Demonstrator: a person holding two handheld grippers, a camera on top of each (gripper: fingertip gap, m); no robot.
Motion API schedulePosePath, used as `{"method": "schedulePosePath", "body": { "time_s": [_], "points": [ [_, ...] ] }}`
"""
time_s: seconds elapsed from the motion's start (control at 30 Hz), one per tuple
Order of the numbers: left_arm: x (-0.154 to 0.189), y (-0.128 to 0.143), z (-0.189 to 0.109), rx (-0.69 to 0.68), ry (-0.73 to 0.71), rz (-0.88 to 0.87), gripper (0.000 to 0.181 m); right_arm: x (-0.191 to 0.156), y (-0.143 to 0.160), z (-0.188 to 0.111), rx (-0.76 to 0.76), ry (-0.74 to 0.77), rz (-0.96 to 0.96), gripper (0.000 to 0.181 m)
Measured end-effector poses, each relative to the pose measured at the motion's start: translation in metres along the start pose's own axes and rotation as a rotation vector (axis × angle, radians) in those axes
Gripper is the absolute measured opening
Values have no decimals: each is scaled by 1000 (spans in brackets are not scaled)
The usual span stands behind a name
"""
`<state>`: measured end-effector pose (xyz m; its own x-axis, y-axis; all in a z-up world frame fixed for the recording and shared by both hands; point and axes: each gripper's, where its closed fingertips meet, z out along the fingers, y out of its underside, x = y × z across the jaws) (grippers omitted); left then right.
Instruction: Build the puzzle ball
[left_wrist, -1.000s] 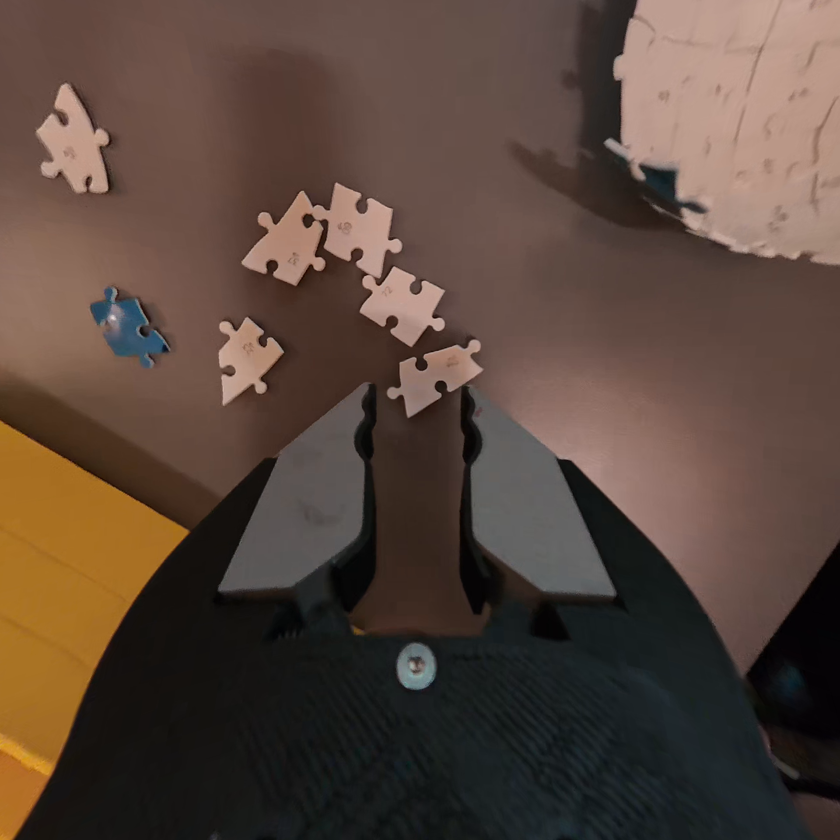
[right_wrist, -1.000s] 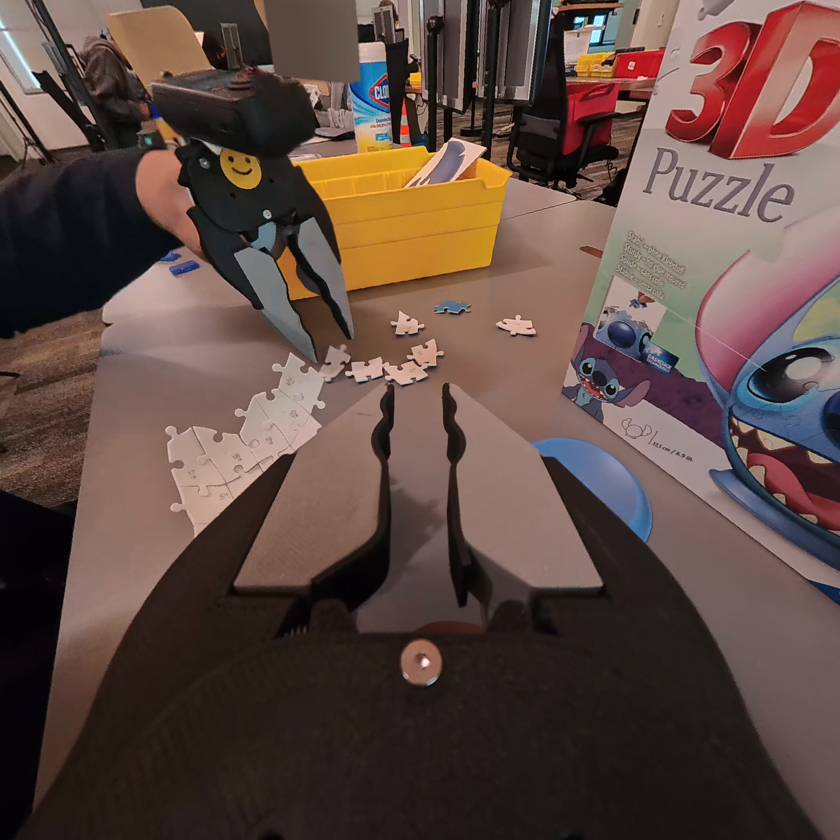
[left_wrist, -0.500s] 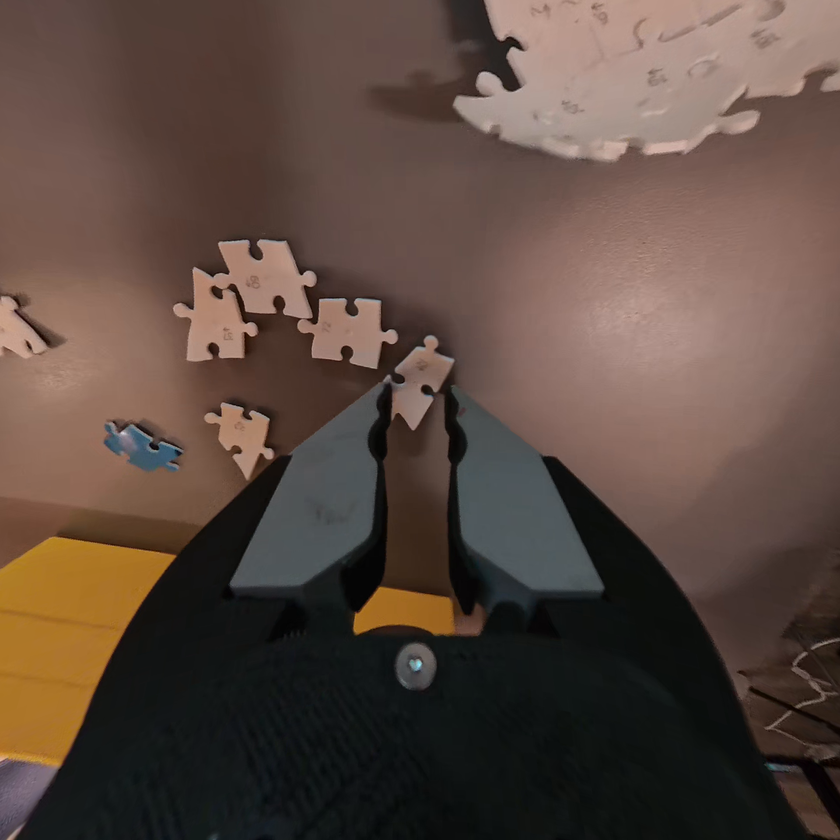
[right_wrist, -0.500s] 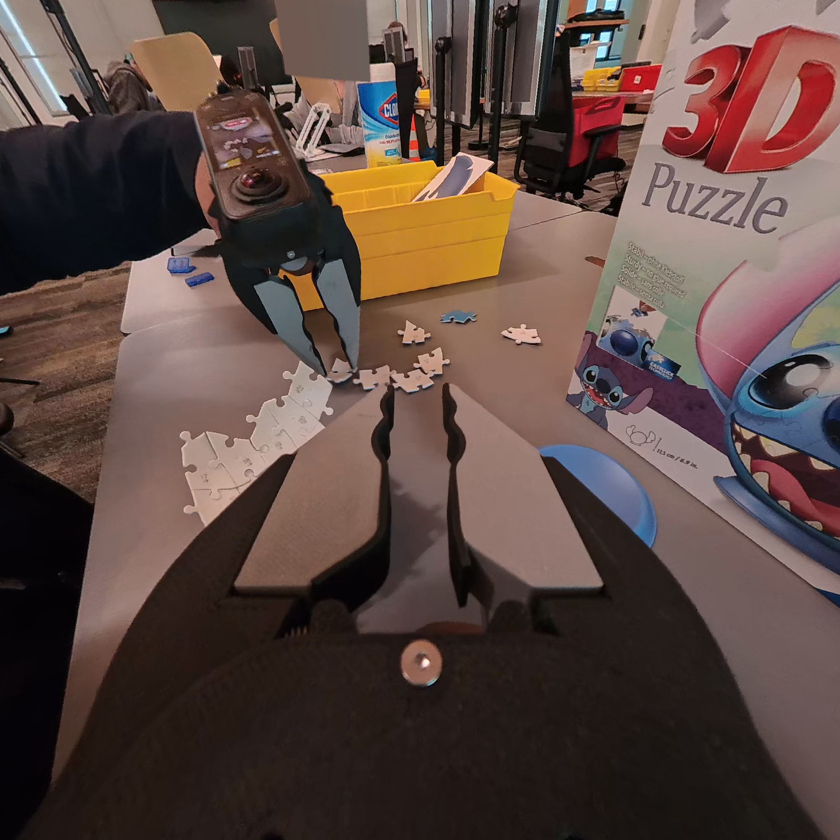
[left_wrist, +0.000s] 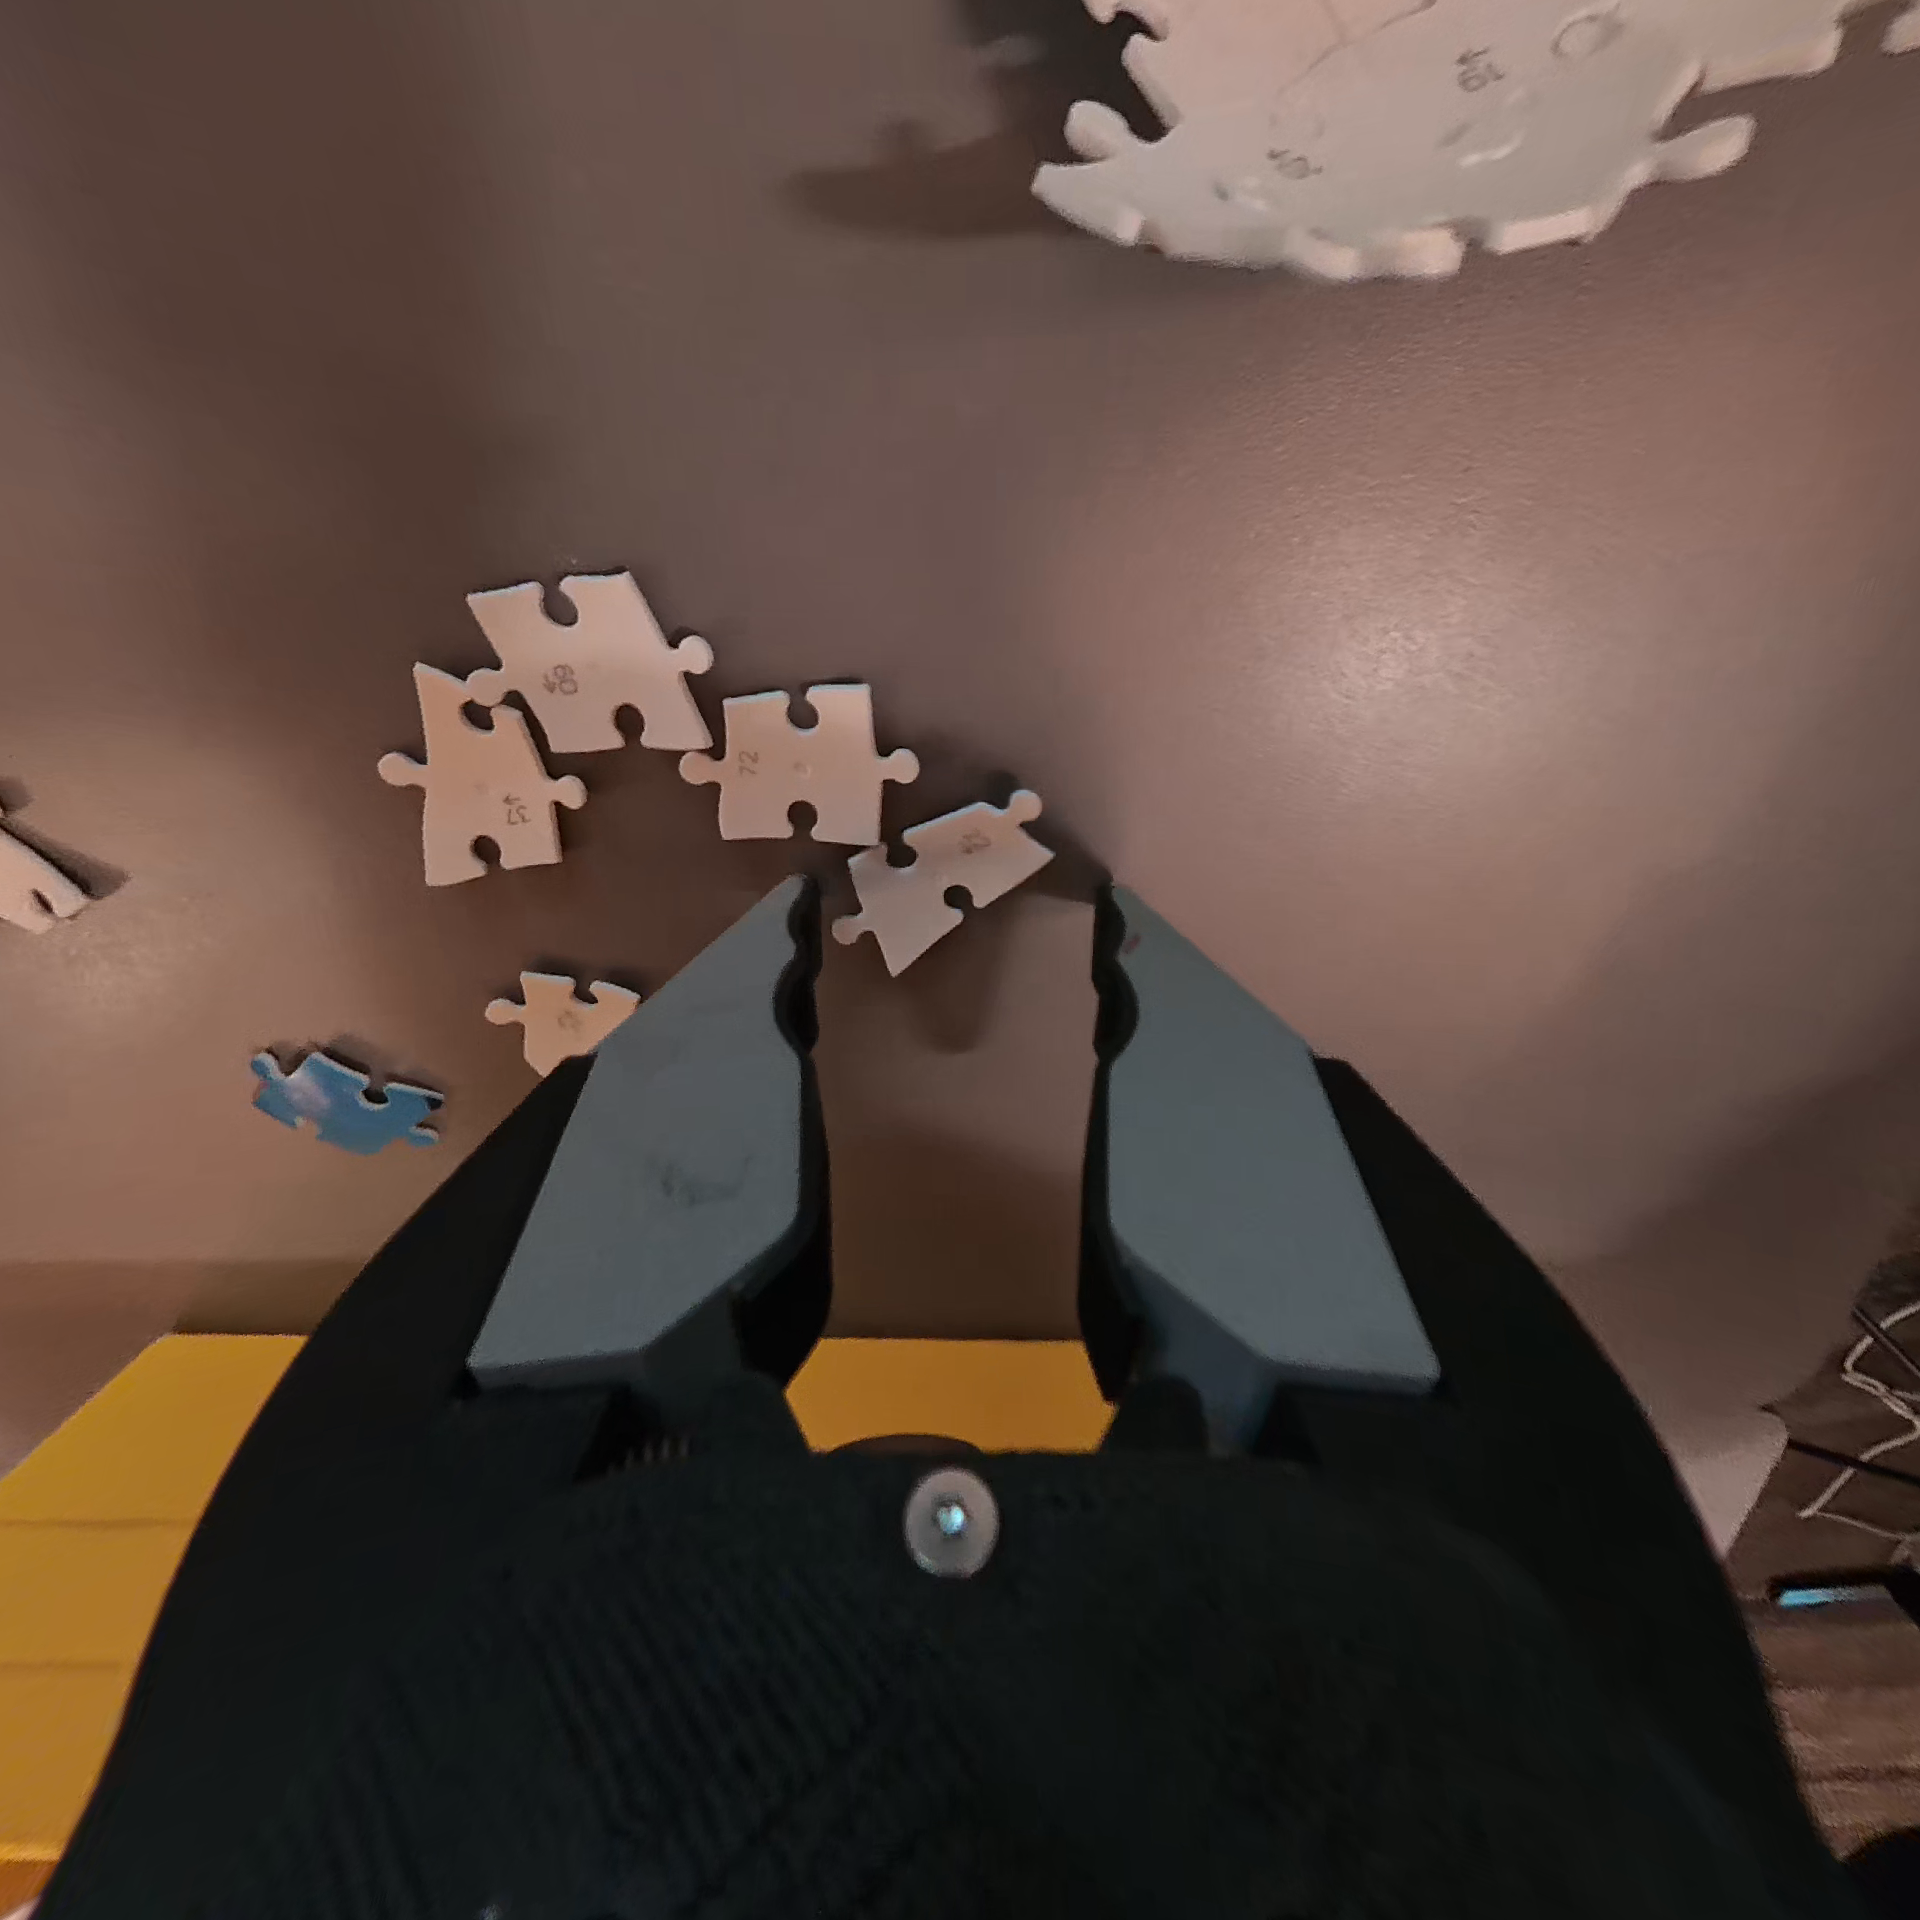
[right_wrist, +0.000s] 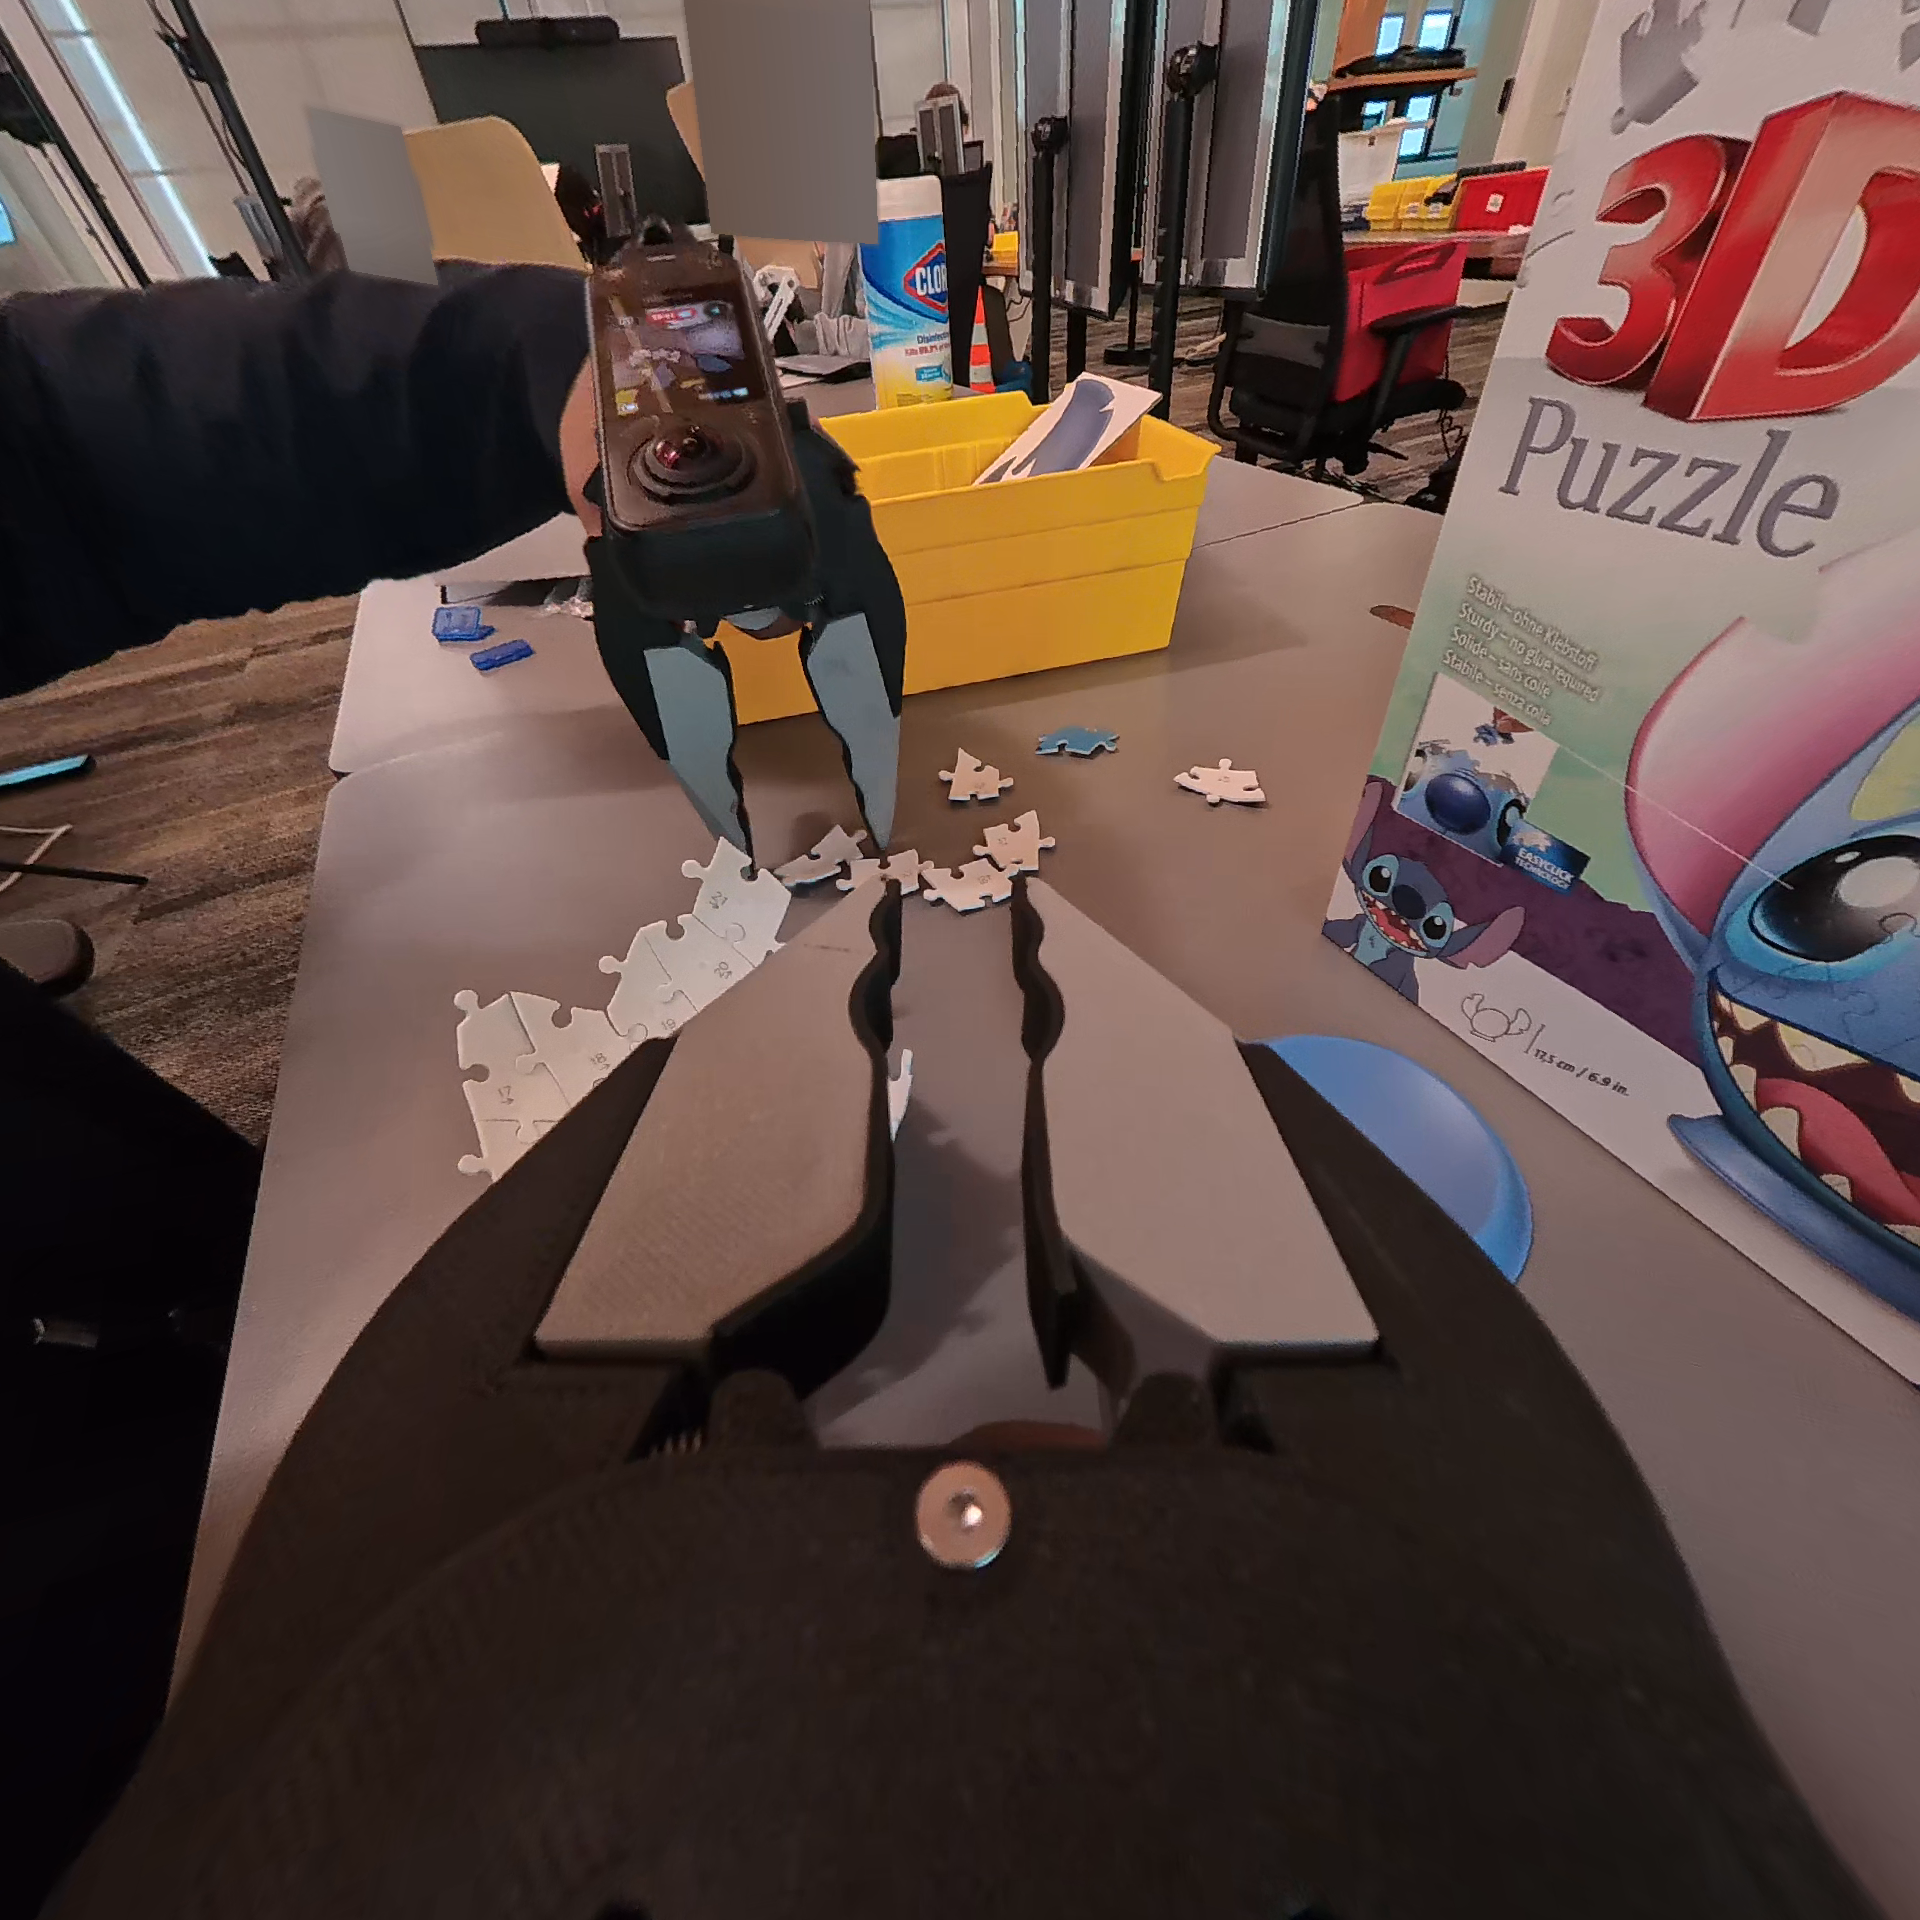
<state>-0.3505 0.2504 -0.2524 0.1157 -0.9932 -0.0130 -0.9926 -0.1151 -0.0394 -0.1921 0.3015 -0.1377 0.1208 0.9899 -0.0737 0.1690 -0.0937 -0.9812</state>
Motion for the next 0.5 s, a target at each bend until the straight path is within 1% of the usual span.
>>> {"method": "schedulePosePath", "body": {
  "time_s": [0.1,0.17,0.2,0.3,0.5],
  "points": [
    [-7,0,0,1,-3,25,38,0,-1,0,3,-3,2,17],
    [-13,1,-1,8,-13,-32,23,0,-1,-1,4,-4,2,17],
    [-13,3,-1,0,-18,-53,19,-1,-2,-1,7,-3,-1,17],
    [-4,7,-1,-10,-29,-86,19,-1,-5,-3,19,-6,-2,17],
    [17,10,-1,-28,-62,-222,19,-4,-6,-3,20,-13,-5,17]
  ]
}}
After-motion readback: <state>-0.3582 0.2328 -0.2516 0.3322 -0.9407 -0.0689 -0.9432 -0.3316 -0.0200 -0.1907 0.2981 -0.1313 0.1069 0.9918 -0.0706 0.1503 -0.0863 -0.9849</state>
